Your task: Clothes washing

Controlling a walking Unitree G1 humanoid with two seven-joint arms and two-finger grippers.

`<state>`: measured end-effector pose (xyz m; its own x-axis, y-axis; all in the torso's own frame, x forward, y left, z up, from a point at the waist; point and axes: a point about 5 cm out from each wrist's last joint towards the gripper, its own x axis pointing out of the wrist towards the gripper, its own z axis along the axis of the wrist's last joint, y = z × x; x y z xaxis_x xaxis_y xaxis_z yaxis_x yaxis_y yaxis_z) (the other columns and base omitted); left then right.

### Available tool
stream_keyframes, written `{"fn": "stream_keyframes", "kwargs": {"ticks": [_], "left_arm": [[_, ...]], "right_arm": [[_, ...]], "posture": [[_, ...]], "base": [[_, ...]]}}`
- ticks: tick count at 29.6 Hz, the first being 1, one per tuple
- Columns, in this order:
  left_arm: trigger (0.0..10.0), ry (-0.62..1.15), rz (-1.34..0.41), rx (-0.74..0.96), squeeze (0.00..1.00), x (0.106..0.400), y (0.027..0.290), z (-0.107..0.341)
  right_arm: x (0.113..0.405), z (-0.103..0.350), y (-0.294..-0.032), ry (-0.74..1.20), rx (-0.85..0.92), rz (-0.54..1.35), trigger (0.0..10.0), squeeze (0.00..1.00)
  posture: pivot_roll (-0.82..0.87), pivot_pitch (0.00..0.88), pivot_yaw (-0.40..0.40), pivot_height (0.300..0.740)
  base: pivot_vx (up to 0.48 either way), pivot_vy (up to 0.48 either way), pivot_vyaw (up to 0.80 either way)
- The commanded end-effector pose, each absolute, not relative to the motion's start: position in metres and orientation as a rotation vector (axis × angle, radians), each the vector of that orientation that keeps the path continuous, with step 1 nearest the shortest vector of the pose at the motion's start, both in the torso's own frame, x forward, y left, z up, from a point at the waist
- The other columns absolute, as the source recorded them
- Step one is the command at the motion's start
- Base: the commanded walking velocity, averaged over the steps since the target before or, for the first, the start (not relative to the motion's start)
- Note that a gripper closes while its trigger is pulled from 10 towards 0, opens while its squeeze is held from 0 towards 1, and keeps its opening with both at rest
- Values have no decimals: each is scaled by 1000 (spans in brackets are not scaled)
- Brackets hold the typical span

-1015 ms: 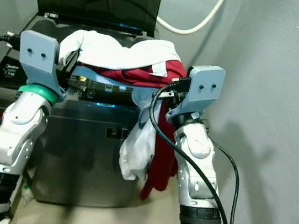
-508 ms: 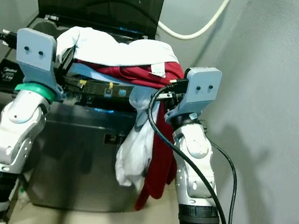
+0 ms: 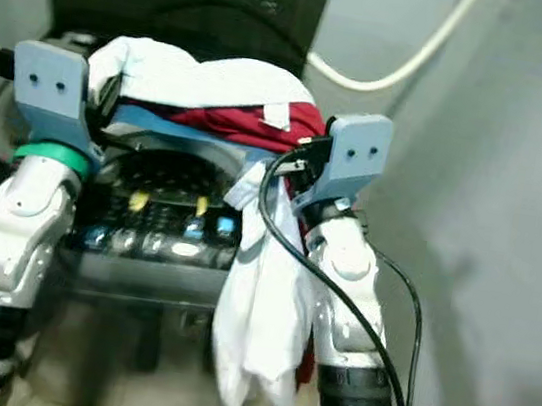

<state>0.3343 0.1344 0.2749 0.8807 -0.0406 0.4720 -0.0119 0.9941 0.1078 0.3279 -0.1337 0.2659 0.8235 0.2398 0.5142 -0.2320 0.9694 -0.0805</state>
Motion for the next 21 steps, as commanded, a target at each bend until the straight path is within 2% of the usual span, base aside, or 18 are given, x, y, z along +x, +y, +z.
{"fn": "stream_keyframes", "kwargs": {"ticks": [1, 12, 15, 18, 20, 21], "left_arm": [[10000, -501, -4, 108, 0, 333, 137, 277], [10000, -504, -60, 106, 0, 334, 133, 282], [10000, -522, -113, 130, 0, 333, 131, 285], [10000, -548, -180, 157, 0, 330, 132, 292], [10000, -591, -264, 162, 0, 325, 136, 306], [10000, -591, -264, 162, 0, 325, 136, 306]], "right_arm": [[326, 270, -135, -579, -11, 243, 10000, 0], [325, 269, -134, -579, -12, 249, 10000, 0], [323, 271, -131, -584, -20, 295, 10000, 0], [319, 276, -122, -595, -23, 400, 10000, 0], [313, 287, -107, -623, -49, 537, 10000, 0], [313, 287, -107, -623, -49, 537, 10000, 0]], "posture": [[27, 0, 2, 740], [26, 6, 10, 740], [28, 7, 7, 740], [28, 8, 5, 740], [28, 8, 5, 740], [28, 8, 5, 740]], "base": [[0, 0, 0], [0, 0, 0], [0, 0, 0], [0, 0, 0], [0, 0, 0], [0, 0, 0]]}}
